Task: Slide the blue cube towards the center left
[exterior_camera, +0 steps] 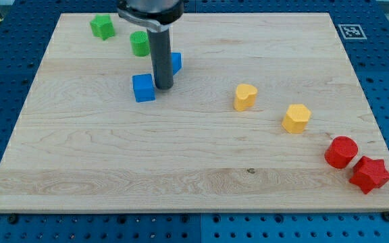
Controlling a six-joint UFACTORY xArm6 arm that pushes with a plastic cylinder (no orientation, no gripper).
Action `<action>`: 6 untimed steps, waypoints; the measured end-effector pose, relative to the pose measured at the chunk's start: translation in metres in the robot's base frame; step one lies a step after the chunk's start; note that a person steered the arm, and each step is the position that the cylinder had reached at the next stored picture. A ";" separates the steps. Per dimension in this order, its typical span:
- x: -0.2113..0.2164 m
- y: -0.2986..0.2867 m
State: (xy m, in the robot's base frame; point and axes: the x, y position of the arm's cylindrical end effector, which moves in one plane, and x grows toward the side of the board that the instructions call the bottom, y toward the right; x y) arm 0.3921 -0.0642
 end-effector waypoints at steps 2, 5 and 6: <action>0.015 -0.098; 0.019 -0.002; 0.056 -0.007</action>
